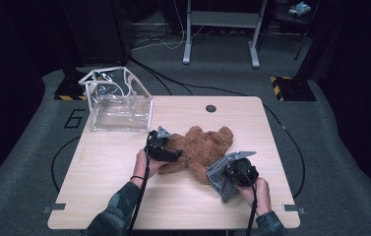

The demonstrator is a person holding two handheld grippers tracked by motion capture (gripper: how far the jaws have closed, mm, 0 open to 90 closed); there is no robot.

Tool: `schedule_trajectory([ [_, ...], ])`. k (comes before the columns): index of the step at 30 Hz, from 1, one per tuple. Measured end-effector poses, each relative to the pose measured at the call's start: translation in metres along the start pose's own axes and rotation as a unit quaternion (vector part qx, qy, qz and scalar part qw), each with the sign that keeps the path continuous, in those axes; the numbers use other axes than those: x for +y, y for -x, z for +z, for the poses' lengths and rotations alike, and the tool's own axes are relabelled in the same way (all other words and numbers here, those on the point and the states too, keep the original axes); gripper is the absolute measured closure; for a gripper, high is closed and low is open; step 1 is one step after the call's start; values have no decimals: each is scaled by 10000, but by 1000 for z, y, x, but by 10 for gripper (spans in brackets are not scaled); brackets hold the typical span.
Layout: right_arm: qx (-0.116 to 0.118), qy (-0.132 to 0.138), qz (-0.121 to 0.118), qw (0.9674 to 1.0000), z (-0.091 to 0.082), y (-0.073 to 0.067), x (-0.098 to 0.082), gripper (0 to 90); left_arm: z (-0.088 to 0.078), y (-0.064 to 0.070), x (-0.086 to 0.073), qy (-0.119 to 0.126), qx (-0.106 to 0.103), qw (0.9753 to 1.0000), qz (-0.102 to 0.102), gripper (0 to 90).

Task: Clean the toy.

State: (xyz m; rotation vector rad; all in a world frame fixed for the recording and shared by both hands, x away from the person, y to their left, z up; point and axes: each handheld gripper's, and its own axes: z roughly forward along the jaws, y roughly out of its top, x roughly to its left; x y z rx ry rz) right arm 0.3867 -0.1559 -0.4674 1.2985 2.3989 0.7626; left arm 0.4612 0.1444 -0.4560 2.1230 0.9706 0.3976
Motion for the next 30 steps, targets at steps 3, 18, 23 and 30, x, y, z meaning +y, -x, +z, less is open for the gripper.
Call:
schedule_trajectory([
  [3, -17, -74, 13, 10000, -3, 1, -9, 798, 0, -1, 0, 6, -1, 10000, -12, 239],
  [18, -54, 416, 27, 9991, -31, 5, 7, 788, 0, -1, 0, 14, -11, 10000, -44, 239],
  [23, -55, 490, -81, 9987, -12, -5, 33, 786, 0, -2, 0, 17, -18, 10000, -46, 239],
  [30, -60, 153, 65, 9998, 10, 3, 24, 788, 0, -2, 0, 16, -31, 10000, -24, 238],
])
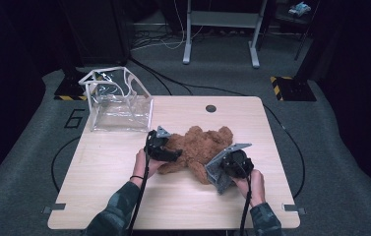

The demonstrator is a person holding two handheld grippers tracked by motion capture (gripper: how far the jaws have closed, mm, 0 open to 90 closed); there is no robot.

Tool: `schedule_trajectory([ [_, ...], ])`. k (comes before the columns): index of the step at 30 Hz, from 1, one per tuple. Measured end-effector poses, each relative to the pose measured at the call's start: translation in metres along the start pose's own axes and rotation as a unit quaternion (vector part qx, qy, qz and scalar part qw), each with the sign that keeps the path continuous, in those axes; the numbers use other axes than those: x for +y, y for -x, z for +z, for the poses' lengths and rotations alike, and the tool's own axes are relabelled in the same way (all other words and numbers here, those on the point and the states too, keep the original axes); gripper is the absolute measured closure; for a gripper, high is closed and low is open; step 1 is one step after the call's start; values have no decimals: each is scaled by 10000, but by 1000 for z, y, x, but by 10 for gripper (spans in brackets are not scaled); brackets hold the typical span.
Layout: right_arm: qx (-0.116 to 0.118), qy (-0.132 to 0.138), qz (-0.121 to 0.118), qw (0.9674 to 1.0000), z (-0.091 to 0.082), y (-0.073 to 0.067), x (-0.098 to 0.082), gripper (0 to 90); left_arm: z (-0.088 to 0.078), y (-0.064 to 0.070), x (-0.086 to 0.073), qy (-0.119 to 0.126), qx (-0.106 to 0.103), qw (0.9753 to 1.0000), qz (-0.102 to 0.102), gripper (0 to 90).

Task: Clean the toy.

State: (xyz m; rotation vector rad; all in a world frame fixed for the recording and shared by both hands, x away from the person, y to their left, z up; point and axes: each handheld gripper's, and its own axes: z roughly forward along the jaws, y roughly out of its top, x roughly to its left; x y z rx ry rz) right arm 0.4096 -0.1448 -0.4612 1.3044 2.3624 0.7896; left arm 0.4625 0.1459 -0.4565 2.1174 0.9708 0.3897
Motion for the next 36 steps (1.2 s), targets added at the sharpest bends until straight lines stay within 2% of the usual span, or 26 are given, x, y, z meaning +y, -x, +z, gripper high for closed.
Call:
schedule_trajectory([
  [9, 10, -364, 35, 9993, -12, 5, -31, 791, 0, -1, 0, 3, -16, 10000, 7, 237],
  [14, -11, -467, -13, 9989, -18, 4, -37, 791, 0, -1, 0, 30, -25, 10000, -3, 228],
  [16, -24, -329, -49, 9994, -23, 2, -32, 791, -1, 0, 1, 32, -15, 10000, -16, 218],
  [18, -2, -48, -92, 9999, -31, 0, -23, 792, 0, 0, 1, 62, 15, 10000, -53, 198],
  [20, 22, 308, -211, 9993, -39, -4, -8, 792, 0, 0, 2, -2, 11, 10000, -29, 181],
  [22, 8, 520, -316, 9981, -42, -11, 8, 792, 1, 0, 2, 0, 13, 10000, -82, 160],
  [25, 46, 613, -543, 9966, -35, -21, 30, 792, 2, 0, 2, -50, 26, 10000, -66, 151],
  [28, 139, 519, -590, 9968, -13, -27, 40, 795, 2, -1, 2, -49, 25, 9999, -114, 151],
  [31, 228, 470, -456, 9976, 0, -27, 34, 800, 2, -2, 1, -114, 6, 9999, -78, 151],
  [35, 361, 407, -255, 9982, 8, -24, 23, 803, 3, 0, 1, -100, 12, 9999, -82, 150],
  [36, 369, 374, -271, 9983, 10, -24, 21, 803, 4, 0, 1, -99, 17, 9999, -86, 150],
])
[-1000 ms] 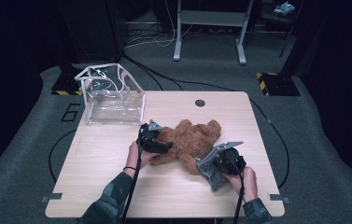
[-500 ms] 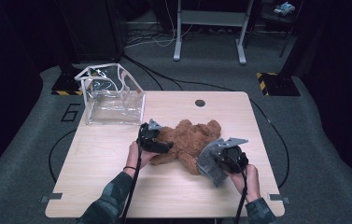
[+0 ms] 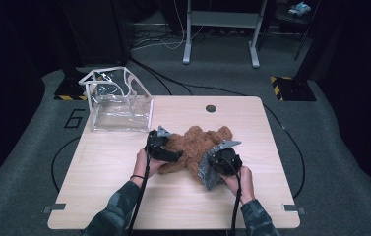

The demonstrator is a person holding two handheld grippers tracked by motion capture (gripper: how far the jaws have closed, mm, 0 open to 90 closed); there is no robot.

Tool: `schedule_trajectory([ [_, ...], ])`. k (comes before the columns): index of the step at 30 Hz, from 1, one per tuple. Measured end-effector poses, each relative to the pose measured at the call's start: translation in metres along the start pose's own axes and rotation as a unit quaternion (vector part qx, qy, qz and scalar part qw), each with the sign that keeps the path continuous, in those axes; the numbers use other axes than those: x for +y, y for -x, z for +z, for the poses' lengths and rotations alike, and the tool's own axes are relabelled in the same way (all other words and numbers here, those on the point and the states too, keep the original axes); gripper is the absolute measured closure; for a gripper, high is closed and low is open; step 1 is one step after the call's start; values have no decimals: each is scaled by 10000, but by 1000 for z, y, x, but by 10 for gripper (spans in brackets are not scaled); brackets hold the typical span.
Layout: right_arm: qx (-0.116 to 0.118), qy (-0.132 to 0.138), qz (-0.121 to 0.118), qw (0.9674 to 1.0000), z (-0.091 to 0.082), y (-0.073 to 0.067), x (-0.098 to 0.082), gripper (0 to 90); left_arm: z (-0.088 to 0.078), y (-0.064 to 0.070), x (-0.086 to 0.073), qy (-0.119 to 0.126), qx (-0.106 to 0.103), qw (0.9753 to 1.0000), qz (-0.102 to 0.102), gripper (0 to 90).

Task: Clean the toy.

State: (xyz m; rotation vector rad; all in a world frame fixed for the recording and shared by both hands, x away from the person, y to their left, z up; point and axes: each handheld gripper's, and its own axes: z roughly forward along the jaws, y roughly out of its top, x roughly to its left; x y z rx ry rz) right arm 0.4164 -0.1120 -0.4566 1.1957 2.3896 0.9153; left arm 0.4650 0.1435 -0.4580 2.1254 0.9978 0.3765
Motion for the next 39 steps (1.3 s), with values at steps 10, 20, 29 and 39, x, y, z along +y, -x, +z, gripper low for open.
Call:
schedule_trajectory([
  [10, -5, -682, 29, 9977, 27, -4, -16, 805, 0, -2, -1, 14, -35, 10000, -66, 151],
  [20, 239, -866, -66, 9959, -7, -6, -17, 800, -1, -4, -2, 37, -55, 10000, -75, 151],
  [29, -227, 245, -211, 9992, -35, -3, 23, 801, -1, -3, -2, 21, -48, 10000, -73, 151],
  [39, -55, -120, -11, 9999, 6, 1, 14, 809, 1, 0, -2, 19, -10, 10000, -31, 151],
])
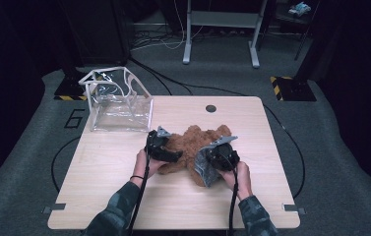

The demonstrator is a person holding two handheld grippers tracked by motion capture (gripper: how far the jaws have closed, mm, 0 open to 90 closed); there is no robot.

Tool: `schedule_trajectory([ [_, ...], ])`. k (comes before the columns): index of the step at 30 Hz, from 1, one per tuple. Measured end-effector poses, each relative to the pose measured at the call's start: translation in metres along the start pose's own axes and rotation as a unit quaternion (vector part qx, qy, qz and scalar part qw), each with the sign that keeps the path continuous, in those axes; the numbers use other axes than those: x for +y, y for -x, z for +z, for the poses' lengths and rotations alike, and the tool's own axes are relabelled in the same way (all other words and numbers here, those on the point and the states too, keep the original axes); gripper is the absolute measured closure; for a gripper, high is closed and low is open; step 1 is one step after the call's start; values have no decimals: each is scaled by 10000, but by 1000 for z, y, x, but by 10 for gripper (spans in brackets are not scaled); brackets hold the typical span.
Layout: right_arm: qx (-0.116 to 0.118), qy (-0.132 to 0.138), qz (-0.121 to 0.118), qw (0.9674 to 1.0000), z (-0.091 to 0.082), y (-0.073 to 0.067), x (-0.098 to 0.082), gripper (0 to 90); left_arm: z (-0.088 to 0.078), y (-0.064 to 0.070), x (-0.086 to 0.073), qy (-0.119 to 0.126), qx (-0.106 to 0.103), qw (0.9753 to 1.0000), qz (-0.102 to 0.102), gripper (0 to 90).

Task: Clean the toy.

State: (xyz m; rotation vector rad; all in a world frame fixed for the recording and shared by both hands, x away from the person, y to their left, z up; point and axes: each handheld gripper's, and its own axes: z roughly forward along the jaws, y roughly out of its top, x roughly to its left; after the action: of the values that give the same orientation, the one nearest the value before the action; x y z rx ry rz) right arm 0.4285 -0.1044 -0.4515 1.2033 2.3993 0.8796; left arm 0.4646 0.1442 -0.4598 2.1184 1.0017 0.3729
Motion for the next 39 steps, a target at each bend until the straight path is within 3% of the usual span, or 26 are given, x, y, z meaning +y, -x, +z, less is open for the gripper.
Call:
schedule_trajectory([
  [5, 18, -244, 10, 9997, 10, -2, -9, 810, 0, 0, 0, -9, 7, 10000, -3, 151],
  [7, 39, -400, 4, 9992, 15, -2, -14, 810, 0, -1, 0, -3, 4, 10000, -26, 151],
  [8, 54, -614, 9, 9981, 23, -2, -20, 810, 0, -1, 0, -16, -14, 10000, -30, 151],
  [10, -4, -681, -1, 9977, 29, -2, -27, 812, -1, -3, -1, -17, -27, 10000, -44, 151],
  [11, 72, -630, 126, 9979, 28, -1, -30, 811, -1, -3, -1, -26, -30, 10000, -44, 151],
  [15, 206, -984, 58, 9949, 17, -1, -29, 807, -1, -3, 0, -29, -38, 10000, -47, 151],
  [17, 253, -903, 107, 9955, 3, 0, -28, 806, -1, -3, 0, -17, -51, 10000, -66, 151],
  [21, 183, -388, 53, 9991, -33, 0, -17, 805, -1, -4, 0, -36, -62, 10000, -55, 151],
  [25, 237, 74, -41, 9997, -55, -16, 6, 805, -1, -5, 0, -7, -70, 9999, -96, 151],
  [28, 313, 95, -230, 9992, -46, -28, 19, 804, -1, -5, 0, -10, -77, 9999, -117, 151],
  [30, 398, -76, -323, 9987, -23, -42, 25, 803, -1, -5, 0, -13, -78, 9999, -116, 151],
  [32, 334, -191, -379, 9985, -5, -49, 25, 803, -1, -5, 0, -26, -85, 9999, -126, 152],
  [34, 307, -236, -318, 9987, 9, -53, 21, 804, -1, -5, 0, -56, -101, 9999, -109, 153],
  [39, 349, -222, -199, 9989, 8, -52, 6, 806, 0, -6, 2, -84, -118, 9998, -95, 153],
])
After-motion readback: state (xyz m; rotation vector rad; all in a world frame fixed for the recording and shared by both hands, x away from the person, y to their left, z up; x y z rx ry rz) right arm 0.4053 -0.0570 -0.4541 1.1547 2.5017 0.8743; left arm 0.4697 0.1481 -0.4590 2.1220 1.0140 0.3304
